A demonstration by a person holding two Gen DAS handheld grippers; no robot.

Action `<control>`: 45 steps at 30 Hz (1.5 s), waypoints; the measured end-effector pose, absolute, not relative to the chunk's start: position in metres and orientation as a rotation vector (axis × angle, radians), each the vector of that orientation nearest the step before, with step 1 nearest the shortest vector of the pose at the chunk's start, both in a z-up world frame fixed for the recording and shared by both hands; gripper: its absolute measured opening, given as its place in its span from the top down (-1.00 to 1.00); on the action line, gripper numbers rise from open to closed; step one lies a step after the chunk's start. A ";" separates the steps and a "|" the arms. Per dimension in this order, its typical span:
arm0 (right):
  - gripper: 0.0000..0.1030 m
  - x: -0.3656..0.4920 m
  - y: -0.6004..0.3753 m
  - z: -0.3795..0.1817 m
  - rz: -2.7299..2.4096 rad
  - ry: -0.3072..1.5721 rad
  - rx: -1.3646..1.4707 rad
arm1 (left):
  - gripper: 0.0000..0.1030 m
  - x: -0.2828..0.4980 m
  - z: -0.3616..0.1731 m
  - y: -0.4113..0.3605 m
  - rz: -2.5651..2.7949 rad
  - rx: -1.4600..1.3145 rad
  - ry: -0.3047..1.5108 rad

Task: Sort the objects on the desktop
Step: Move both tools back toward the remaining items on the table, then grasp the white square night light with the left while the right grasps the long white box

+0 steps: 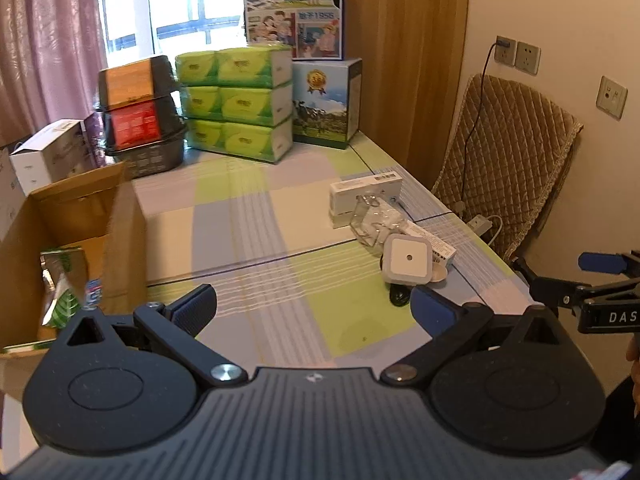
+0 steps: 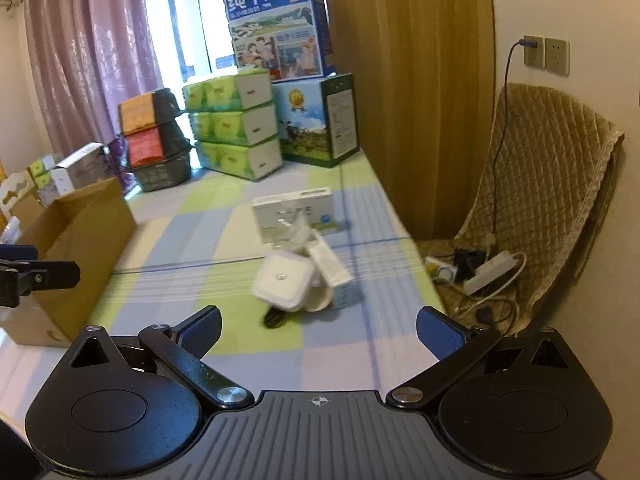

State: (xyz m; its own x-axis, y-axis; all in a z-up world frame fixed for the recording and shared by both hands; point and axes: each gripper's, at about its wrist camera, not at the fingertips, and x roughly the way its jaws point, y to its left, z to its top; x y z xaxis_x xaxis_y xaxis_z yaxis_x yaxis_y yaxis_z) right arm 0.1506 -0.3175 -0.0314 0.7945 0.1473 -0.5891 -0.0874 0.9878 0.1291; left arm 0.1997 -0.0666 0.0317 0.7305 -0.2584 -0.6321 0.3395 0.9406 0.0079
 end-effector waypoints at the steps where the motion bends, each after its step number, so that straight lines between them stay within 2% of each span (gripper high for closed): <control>1: -0.96 0.156 -0.322 -0.034 0.120 0.639 0.088 | -0.97 0.204 0.028 -0.072 -0.331 0.127 0.677; 11: -0.94 0.220 -0.351 -0.072 0.091 0.649 0.054 | -0.95 0.243 -0.021 -0.123 -0.386 0.167 0.714; 15: -0.61 0.238 -0.357 -0.088 0.118 0.663 0.072 | -0.84 0.258 -0.041 -0.136 -0.409 0.175 0.726; 18: -0.47 0.248 -0.360 -0.099 0.143 0.680 0.098 | -0.82 0.268 -0.054 -0.143 -0.423 0.168 0.725; 30: -0.15 0.276 -0.351 -0.115 0.207 0.698 0.054 | -0.63 0.298 -0.076 -0.164 -0.495 0.127 0.722; 37: -0.09 0.283 -0.362 -0.118 0.167 0.723 0.095 | -0.59 0.307 -0.085 -0.183 -0.540 0.179 0.709; 45: -0.09 0.285 -0.360 -0.118 0.173 0.719 0.085 | -0.45 0.316 -0.099 -0.199 -0.575 0.225 0.714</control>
